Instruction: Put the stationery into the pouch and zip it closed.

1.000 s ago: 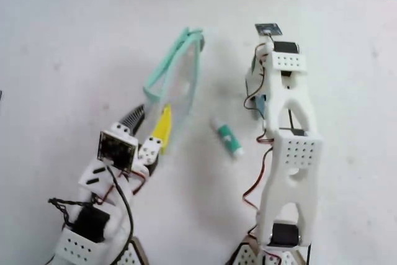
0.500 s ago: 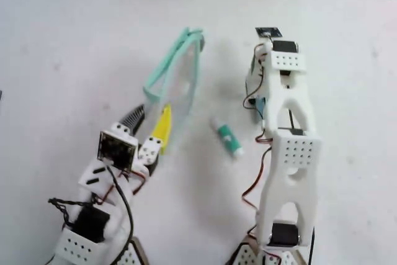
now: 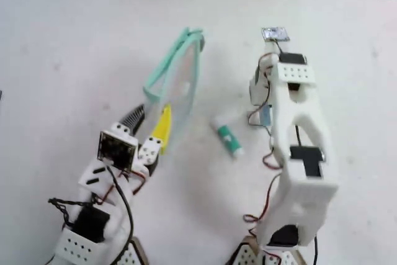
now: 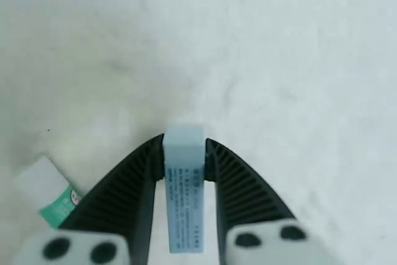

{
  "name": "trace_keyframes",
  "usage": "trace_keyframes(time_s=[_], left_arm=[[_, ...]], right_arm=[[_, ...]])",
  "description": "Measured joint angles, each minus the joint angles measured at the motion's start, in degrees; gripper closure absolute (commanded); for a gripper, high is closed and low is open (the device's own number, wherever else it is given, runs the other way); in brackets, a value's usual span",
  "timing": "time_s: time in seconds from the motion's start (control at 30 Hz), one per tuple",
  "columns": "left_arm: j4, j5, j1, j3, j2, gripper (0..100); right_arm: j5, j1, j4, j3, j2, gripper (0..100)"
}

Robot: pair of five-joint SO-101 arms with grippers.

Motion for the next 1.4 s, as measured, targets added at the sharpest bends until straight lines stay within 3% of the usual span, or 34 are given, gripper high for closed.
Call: trace_keyframes(time_s=[0.17,0.27,0.7,0.83,1.0,1.17,1.4], left_arm=[[0.0,0.0,0.0,0.0,0.0,91],[0.0,0.0,0.0,0.0,0.0,91],[0.0,0.0,0.0,0.0,0.0,90],[0.0,0.0,0.0,0.0,0.0,82],[0.4,4.6,-0.3,0.0,0.1,79],[7.4,6.2,-0.3,-3.0,0.3,79],[8.0,6.2,-0.3,-3.1,0.2,80]], right_arm=[[0.0,-1.4,-14.8,21.2,-17.8,98.2],[0.0,-3.9,-16.9,27.9,-27.0,98.2],[-0.1,-19.8,-12.4,28.9,-65.1,98.2],[-0.1,-25.1,-12.4,23.5,-74.1,98.2],[-0.1,-30.7,-12.4,15.9,-76.4,98.2],[-0.1,-33.3,-14.4,12.9,-69.0,98.2],[-0.1,-36.8,-19.0,11.8,-59.6,98.2]])
